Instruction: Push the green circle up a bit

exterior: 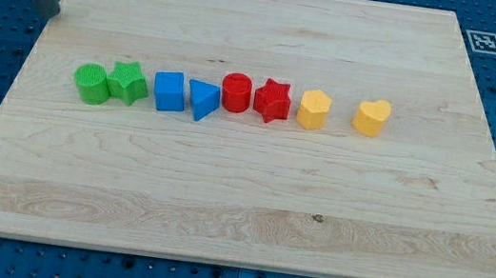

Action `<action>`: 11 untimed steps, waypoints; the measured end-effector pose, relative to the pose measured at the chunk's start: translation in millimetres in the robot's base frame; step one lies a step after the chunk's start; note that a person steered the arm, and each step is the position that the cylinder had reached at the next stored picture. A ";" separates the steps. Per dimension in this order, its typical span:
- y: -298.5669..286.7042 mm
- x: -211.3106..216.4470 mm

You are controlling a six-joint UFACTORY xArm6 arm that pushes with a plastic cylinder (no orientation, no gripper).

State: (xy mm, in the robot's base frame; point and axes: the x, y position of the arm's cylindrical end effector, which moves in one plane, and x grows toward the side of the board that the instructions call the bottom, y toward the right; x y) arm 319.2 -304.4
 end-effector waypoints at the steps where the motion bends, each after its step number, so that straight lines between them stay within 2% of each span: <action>1: 0.0 29.7; 3: 7.2 149.6; 4: 19.3 178.1; 5: 63.0 173.1; 6: 104.2 149.3; 7: 104.2 142.3; 8: 109.5 100.1; 9: 114.0 75.9; 11: 143.2 52.2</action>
